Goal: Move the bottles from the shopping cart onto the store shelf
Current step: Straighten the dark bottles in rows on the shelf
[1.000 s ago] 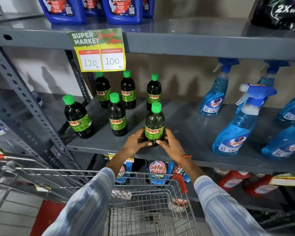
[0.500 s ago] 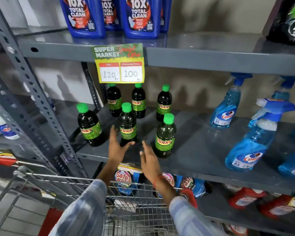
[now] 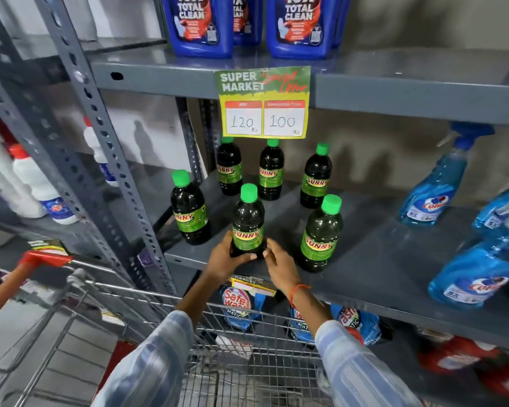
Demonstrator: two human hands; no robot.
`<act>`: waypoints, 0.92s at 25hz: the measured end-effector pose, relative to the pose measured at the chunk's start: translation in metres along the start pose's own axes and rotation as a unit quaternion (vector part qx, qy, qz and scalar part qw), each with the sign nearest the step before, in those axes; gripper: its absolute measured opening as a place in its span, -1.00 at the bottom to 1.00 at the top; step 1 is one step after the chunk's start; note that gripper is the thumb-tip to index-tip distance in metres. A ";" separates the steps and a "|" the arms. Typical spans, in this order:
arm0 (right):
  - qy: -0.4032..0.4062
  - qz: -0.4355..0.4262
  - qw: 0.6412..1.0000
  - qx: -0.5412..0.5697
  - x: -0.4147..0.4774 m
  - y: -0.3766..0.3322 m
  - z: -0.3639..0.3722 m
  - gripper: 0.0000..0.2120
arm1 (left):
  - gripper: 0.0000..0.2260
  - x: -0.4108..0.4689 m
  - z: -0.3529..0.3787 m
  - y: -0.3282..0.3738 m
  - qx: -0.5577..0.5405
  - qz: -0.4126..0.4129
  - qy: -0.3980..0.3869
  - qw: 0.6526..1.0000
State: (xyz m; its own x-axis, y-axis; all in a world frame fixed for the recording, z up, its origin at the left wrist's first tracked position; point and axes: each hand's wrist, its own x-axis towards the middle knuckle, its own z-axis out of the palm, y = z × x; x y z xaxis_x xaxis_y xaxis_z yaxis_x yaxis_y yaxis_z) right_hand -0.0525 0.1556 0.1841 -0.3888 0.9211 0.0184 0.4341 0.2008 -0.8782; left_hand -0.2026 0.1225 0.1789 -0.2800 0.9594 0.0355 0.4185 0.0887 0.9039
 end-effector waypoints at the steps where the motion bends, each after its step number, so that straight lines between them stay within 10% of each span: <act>1: -0.003 0.000 1.000 -0.002 -0.002 0.001 0.000 -0.63 | -0.39 -0.004 -0.002 -0.001 -0.002 -0.003 -0.003 1.000; 5: -0.010 -0.010 1.000 -0.007 -0.010 -0.012 -0.002 -0.61 | -0.21 -0.012 -0.007 0.007 0.004 -0.010 -0.010 1.000; 8: 0.133 -0.099 0.986 0.013 -0.046 -0.022 -0.006 -0.69 | -0.02 -0.042 0.004 0.026 0.002 0.011 0.086 0.996; 12: 0.345 -0.086 0.933 0.053 -0.081 -0.004 -0.031 -0.66 | -0.36 -0.092 0.043 0.052 0.056 0.171 0.284 0.942; 16: 0.244 0.037 0.968 0.036 -0.047 0.035 -0.066 -0.34 | -0.37 -0.062 0.078 0.065 -0.005 0.132 0.061 0.989; 23: 0.083 0.040 0.995 0.042 -0.042 0.036 -0.089 -0.46 | -0.45 -0.008 0.085 0.053 -0.001 0.055 -0.124 0.991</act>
State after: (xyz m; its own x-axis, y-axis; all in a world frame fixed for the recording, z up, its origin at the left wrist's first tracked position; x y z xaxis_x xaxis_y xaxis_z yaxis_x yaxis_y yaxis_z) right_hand 0.0517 0.1541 0.1938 -0.2137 0.9767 0.0196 0.3863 0.1029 -0.9166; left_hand -0.1045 0.1421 0.1901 -0.0124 0.9995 0.0285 0.4326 -0.0203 0.9013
